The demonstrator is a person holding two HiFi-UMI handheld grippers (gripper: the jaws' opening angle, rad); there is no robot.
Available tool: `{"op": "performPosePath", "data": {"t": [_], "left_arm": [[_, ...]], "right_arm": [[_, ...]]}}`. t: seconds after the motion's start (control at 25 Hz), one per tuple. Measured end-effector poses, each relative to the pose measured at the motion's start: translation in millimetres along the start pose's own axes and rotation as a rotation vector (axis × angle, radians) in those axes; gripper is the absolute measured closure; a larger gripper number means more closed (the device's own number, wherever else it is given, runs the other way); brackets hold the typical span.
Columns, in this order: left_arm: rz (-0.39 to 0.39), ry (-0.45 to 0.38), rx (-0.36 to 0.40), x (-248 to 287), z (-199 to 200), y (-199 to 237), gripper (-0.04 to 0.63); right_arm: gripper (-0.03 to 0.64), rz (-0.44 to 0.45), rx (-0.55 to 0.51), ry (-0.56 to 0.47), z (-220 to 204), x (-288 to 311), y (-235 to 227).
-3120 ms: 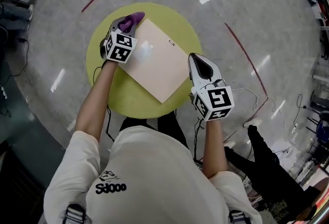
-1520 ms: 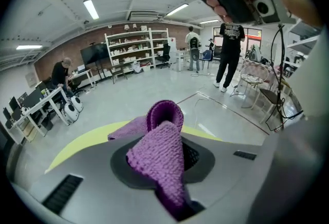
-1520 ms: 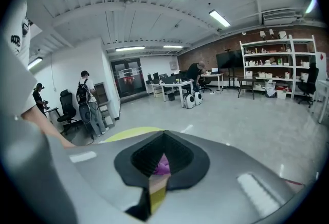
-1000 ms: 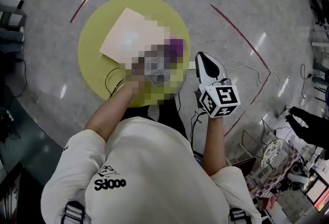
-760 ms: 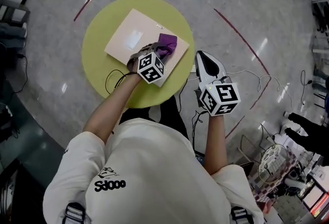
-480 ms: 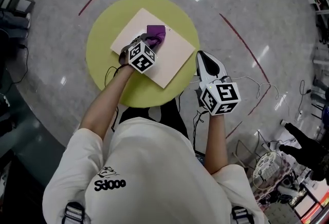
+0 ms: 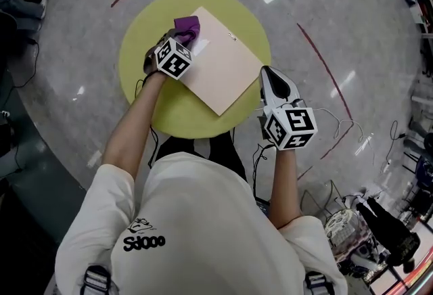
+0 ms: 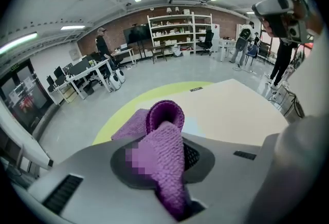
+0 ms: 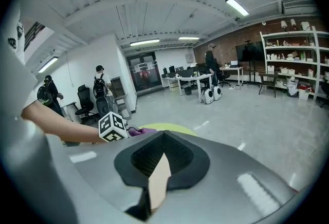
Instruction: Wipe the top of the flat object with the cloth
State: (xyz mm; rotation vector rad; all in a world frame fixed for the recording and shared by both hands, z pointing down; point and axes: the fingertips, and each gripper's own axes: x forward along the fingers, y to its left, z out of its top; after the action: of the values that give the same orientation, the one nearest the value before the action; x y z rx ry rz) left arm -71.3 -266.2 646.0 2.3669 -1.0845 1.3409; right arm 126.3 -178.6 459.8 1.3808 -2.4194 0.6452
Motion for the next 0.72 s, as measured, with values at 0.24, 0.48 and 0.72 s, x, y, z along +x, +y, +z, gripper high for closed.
{"op": "performPosePath", "data": {"t": [0.24,0.48,0.72], "left_arm": [[0.000,-0.010,0.015,-9,-13,-8,0.533],[-0.046,-0.046,0.043,-19,-14,-47,0.534],[-0.124,-0.075,0.075,-25,-7,-99,0.534]], "right_arm": [[0.606,0.003,-0.005,0.022,-10,2,7],[0.606,-0.013,-0.011,0.024,-19,-12,12],[0.606,-0.055,0.000,0.014,-28,-34,14]]}}
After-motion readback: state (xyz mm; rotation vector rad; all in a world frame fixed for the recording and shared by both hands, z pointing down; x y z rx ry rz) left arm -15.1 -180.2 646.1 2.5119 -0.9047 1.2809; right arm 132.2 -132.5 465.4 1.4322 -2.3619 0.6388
